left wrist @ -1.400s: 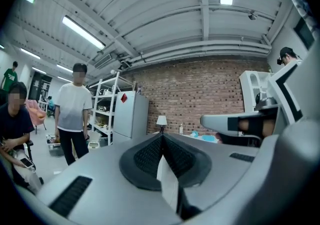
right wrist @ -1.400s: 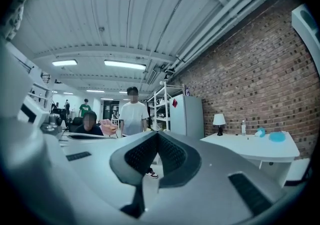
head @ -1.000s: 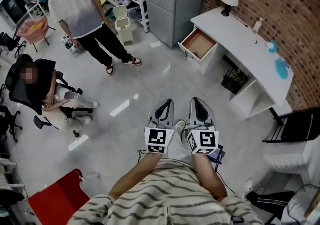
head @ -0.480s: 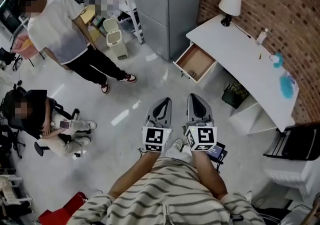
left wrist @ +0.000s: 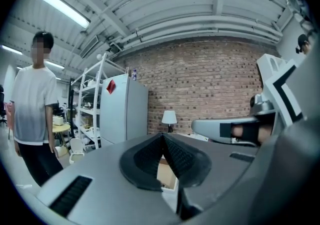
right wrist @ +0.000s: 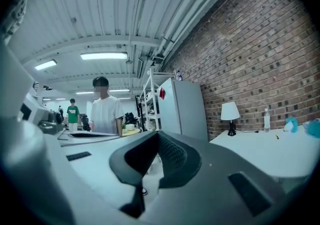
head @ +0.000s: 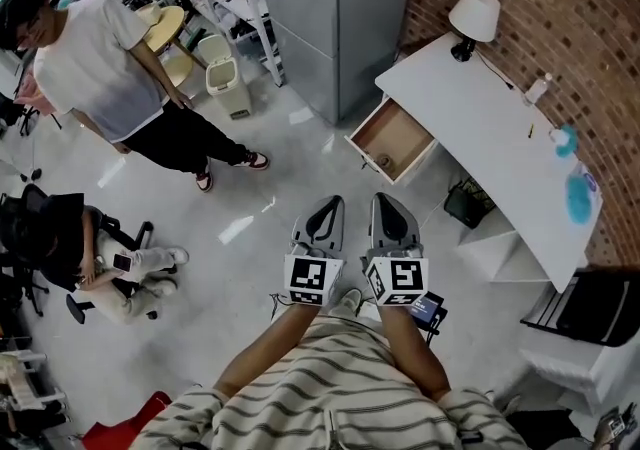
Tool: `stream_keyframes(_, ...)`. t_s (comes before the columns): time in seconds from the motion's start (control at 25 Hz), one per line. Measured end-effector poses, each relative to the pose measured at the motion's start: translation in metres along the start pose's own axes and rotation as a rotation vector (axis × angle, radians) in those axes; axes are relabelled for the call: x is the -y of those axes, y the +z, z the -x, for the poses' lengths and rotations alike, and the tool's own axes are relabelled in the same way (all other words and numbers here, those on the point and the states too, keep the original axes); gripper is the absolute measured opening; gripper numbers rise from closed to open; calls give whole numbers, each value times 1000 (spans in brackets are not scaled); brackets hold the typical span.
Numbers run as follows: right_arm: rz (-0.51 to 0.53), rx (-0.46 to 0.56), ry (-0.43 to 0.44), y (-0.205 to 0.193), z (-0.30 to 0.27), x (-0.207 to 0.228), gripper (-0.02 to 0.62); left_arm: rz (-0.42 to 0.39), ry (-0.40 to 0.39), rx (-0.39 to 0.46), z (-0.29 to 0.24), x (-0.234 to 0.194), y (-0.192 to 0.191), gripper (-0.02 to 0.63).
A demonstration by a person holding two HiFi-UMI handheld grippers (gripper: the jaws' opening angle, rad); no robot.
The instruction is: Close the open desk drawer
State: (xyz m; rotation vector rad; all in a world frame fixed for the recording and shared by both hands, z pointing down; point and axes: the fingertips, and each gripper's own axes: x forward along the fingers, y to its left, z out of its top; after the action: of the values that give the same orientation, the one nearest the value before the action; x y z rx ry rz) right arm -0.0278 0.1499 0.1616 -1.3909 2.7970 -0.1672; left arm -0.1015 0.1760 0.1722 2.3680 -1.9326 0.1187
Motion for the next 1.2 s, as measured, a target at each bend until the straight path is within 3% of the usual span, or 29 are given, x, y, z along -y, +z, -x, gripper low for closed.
stream_keyframes(0.48,22,0,-107,-2,-109,41,11,13,-118,2,-119,-58,4,6)
stream_keyframes(0.68,29,-4,-149,0,-153,52,11,18,-133,-9,-160,-89,6,6)
stream_keyframes(1.2,54,-23,-213,-1,-216,79,11,31,-198,-29,-224,-115,2,6)
